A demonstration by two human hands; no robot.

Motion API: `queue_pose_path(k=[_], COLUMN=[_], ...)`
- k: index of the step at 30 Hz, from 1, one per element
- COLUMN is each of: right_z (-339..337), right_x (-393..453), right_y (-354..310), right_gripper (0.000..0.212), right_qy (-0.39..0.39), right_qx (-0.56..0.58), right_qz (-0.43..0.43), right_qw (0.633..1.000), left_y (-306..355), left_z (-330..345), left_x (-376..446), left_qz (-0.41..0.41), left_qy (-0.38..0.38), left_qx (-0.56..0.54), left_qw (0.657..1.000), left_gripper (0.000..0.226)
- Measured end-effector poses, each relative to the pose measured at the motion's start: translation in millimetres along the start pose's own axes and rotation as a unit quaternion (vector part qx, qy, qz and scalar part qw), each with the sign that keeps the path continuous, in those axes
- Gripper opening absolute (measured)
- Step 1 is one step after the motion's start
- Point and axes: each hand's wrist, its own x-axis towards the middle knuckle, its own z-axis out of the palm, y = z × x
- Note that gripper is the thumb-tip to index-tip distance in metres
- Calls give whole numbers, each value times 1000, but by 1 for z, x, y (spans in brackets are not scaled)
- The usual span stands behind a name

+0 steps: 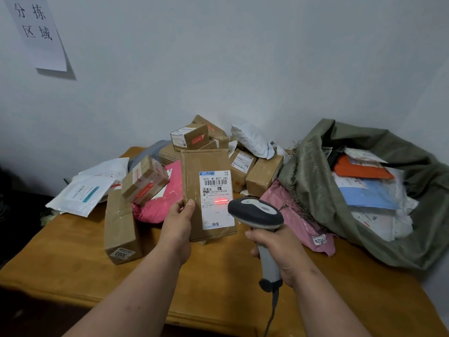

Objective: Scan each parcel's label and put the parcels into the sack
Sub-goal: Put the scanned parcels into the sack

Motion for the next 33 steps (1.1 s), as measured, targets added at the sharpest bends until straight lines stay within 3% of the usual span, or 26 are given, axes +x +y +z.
queue_pose_path(k=[8,12,15,21,26,30,33], right_z=[-8,-15,-22,-39,-51,-59,-73], right_x=[3,4,6,11,19,32,43], right_y=[2,4,5,11,15,11,7], right_gripper=[23,23,24,9,47,34,50], right_qy=[-3,-1,1,19,-16,21,62], right_qx=[5,9,4,9,38,94,116], right_qz=[7,4,1,7,34,22,16], right_qw=[1000,1000,1000,1000,999,995,991], left_y=[-3,-4,-6,-12,-14,-11,-9], left_z=[5,10,18,38,63,94,123], left_x=[-2,-4,-5,-5,4,21,32], left_qz=[9,6,5,-24,-53,-67,-76], left_qy=[2,2,-5,-20,-55,-113,-162], left_qx=[2,-1,-5,-13,3,32,70], left_qw=[1000,1000,1000,999,997,991,981], left_gripper=[9,27,27,37,32,26,28])
